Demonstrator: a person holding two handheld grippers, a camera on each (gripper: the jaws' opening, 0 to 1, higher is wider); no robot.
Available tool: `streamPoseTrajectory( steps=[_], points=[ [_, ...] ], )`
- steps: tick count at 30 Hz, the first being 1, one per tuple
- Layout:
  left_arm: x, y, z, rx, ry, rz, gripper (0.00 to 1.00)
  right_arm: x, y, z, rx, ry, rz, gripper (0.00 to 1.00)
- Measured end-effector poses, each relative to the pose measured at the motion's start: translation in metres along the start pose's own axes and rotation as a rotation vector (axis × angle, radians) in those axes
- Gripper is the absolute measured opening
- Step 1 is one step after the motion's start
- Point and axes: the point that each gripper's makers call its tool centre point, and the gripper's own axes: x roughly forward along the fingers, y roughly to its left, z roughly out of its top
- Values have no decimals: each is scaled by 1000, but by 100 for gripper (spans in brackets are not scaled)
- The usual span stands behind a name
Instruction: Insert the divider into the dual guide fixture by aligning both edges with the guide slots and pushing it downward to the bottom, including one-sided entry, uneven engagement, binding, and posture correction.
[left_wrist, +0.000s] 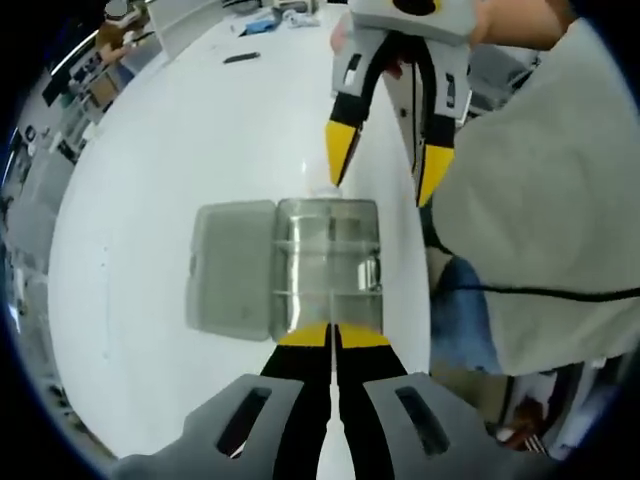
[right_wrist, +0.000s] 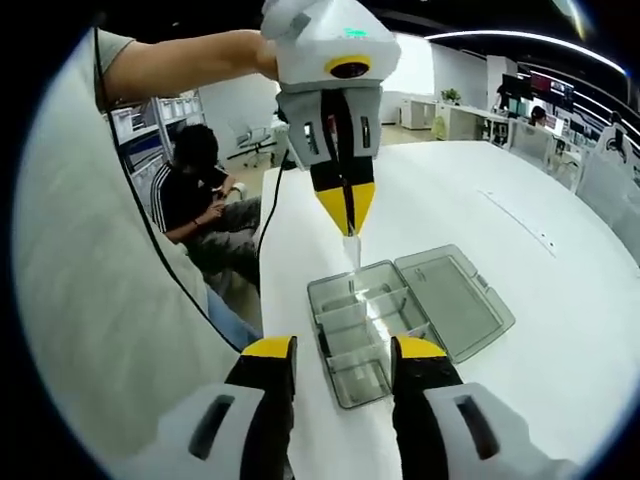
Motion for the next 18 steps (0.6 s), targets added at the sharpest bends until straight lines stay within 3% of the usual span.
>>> streamPoseTrajectory(
  steps=[18],
  points=[
    [1, -2, 0, -2, 7, -10, 0, -2, -3, 1, 7, -3, -9, 36]
  ],
)
